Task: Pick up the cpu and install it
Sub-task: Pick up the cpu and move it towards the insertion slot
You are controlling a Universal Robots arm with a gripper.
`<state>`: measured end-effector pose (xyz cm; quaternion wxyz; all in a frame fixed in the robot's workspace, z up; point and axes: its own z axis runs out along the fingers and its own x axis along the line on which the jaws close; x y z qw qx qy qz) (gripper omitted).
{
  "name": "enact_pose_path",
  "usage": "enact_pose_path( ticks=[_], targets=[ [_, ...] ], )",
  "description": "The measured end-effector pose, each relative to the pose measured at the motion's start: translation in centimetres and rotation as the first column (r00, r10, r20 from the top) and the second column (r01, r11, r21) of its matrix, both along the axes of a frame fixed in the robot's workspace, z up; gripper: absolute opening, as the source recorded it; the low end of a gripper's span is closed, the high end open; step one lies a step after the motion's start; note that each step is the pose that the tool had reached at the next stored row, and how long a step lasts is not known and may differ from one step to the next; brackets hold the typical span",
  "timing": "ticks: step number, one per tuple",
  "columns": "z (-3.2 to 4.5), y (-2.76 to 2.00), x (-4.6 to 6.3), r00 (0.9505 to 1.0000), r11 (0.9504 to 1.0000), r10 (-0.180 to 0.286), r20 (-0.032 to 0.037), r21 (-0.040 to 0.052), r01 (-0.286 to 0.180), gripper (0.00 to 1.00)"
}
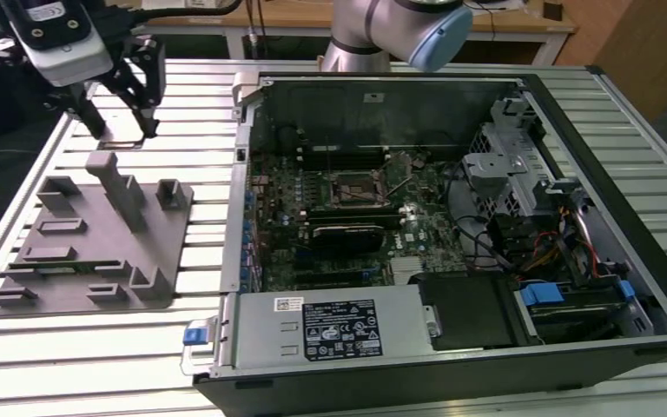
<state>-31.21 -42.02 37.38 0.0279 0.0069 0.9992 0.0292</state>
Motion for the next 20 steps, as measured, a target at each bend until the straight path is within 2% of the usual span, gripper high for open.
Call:
enact_pose_path(
  ticks=[20],
  targets=[
    [0.01, 0.0, 8.5, 1.0, 1.0, 0.0, -0.0046, -0.0001, 0.0, 0.54]
  ],
)
